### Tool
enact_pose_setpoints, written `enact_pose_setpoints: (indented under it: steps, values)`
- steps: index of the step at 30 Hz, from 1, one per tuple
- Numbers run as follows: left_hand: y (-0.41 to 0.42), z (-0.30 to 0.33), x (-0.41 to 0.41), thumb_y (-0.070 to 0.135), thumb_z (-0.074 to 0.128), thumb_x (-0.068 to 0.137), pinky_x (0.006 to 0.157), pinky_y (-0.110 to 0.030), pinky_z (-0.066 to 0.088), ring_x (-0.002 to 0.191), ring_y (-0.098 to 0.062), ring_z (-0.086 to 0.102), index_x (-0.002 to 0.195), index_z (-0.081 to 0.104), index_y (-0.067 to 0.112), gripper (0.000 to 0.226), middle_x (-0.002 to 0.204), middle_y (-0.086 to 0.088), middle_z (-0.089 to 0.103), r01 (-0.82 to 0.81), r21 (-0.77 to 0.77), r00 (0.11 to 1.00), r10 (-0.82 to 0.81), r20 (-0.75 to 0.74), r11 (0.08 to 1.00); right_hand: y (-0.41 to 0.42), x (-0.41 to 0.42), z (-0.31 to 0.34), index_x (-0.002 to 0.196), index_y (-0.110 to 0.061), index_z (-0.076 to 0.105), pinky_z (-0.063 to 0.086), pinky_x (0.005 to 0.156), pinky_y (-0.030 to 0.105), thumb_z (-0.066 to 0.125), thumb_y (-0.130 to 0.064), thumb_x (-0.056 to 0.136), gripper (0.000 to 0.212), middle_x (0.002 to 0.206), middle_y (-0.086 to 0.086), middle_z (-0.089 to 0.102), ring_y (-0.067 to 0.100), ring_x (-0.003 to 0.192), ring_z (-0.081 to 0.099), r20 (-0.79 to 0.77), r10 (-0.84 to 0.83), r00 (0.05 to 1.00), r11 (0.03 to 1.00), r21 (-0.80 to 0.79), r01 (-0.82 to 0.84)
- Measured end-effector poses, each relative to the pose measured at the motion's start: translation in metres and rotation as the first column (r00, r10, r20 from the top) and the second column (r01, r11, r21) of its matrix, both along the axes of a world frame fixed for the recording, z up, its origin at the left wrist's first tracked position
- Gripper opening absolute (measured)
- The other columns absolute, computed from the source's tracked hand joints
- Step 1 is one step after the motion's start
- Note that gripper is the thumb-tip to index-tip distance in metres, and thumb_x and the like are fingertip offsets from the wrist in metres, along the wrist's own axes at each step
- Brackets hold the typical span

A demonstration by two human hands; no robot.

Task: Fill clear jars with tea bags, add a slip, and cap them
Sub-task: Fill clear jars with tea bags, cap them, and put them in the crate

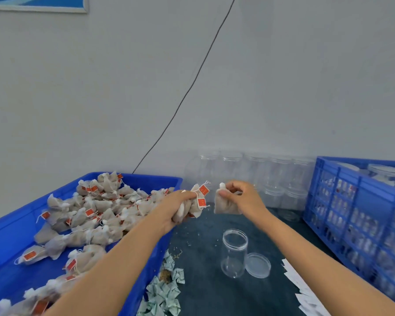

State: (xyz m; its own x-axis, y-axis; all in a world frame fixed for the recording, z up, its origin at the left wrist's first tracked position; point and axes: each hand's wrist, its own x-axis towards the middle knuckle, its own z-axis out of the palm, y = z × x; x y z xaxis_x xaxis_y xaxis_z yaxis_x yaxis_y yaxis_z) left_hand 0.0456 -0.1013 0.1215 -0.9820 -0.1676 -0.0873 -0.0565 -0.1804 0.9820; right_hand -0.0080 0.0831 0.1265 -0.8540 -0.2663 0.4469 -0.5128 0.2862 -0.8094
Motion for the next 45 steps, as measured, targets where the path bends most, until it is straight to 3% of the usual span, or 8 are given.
enact_pose_setpoints:
  steps: [7,12,21,24,27,34,40,45]
  values:
    - [0.053,-0.013,-0.027,0.016,0.061,0.091,0.056,-0.024,0.045,0.070,-0.016,0.056,0.088,0.058,0.009,0.008,0.083,-0.009,0.061,-0.101,0.084,0.994,0.098,0.048,0.991,0.053,-0.005,-0.029,0.083,-0.011,0.061,0.051,0.050,0.018,0.068,-0.014,0.089,0.010,0.082,0.006,0.066,0.015,0.065,0.063,0.012,-0.088,0.996,0.987,0.135,0.086]
    - [0.082,-0.044,-0.034,0.015,0.066,0.087,0.051,-0.023,0.045,0.070,-0.015,0.057,0.093,0.060,0.008,0.011,0.090,-0.009,0.063,-0.270,0.110,0.962,0.272,0.000,0.956,0.059,-0.001,-0.050,0.086,-0.021,0.054,0.058,0.058,0.025,0.060,-0.007,0.092,0.016,0.088,-0.001,0.066,0.017,0.074,0.069,0.008,-0.067,0.998,0.982,0.179,0.065]
    - [0.082,-0.076,-0.037,0.018,0.068,0.088,0.059,-0.024,0.047,0.079,-0.013,0.060,0.104,0.060,0.013,0.018,0.096,-0.005,0.064,-0.439,0.261,0.889,0.457,-0.012,0.860,0.060,-0.007,-0.054,0.088,-0.029,0.059,0.047,0.078,0.026,0.057,-0.012,0.091,0.018,0.090,-0.011,0.063,0.005,0.085,0.056,-0.136,0.060,0.989,0.782,0.622,0.038]
    - [0.084,-0.076,-0.042,0.019,0.068,0.088,0.056,-0.020,0.046,0.078,-0.011,0.061,0.101,0.060,0.015,0.015,0.093,-0.002,0.065,-0.430,0.296,0.888,0.459,-0.035,0.853,0.057,-0.012,-0.056,0.088,-0.032,0.059,0.037,0.067,0.018,0.057,-0.012,0.091,0.020,0.085,-0.014,0.050,0.004,0.080,0.049,-0.150,0.119,0.981,0.665,0.746,0.034]
    - [0.089,-0.078,-0.047,0.018,0.067,0.088,0.056,-0.019,0.046,0.080,-0.011,0.061,0.101,0.060,0.018,0.015,0.095,-0.001,0.064,-0.398,0.261,0.901,0.428,-0.071,0.880,0.050,-0.018,-0.058,0.089,-0.031,0.063,0.032,0.061,0.015,0.054,-0.002,0.087,0.030,0.087,-0.010,0.058,0.003,0.078,0.050,-0.092,0.140,0.986,0.574,0.819,-0.005]
    - [0.088,-0.085,-0.054,0.013,0.067,0.088,0.052,-0.016,0.050,0.081,-0.011,0.064,0.095,0.059,0.020,0.012,0.095,0.002,0.065,-0.286,0.156,0.933,0.312,-0.178,0.945,0.037,-0.022,-0.046,0.115,-0.014,0.067,0.052,0.090,0.038,0.049,-0.002,0.089,0.034,0.114,0.006,0.068,0.025,0.102,0.063,0.156,0.143,0.977,0.360,0.912,-0.198]
    - [0.092,-0.092,-0.057,0.010,0.066,0.087,0.051,-0.018,0.052,0.070,-0.009,0.066,0.096,0.062,0.015,0.011,0.092,-0.006,0.069,-0.225,0.164,0.951,0.253,-0.179,0.960,0.036,-0.016,-0.046,0.107,-0.018,0.072,0.033,0.101,0.037,0.041,-0.005,0.088,0.038,0.112,0.003,0.065,0.020,0.104,0.052,-0.037,0.229,0.973,0.353,0.934,-0.047]
    - [0.092,-0.097,-0.055,0.011,0.069,0.085,0.053,-0.017,0.052,0.080,-0.012,0.067,0.099,0.063,0.015,0.015,0.097,-0.006,0.069,-0.203,0.144,0.957,0.228,-0.180,0.968,0.034,-0.014,-0.059,0.088,-0.010,0.070,0.019,0.087,0.034,0.037,-0.017,0.093,0.034,0.093,0.003,0.060,0.016,0.093,0.040,-0.018,0.254,0.967,0.281,0.958,-0.056]
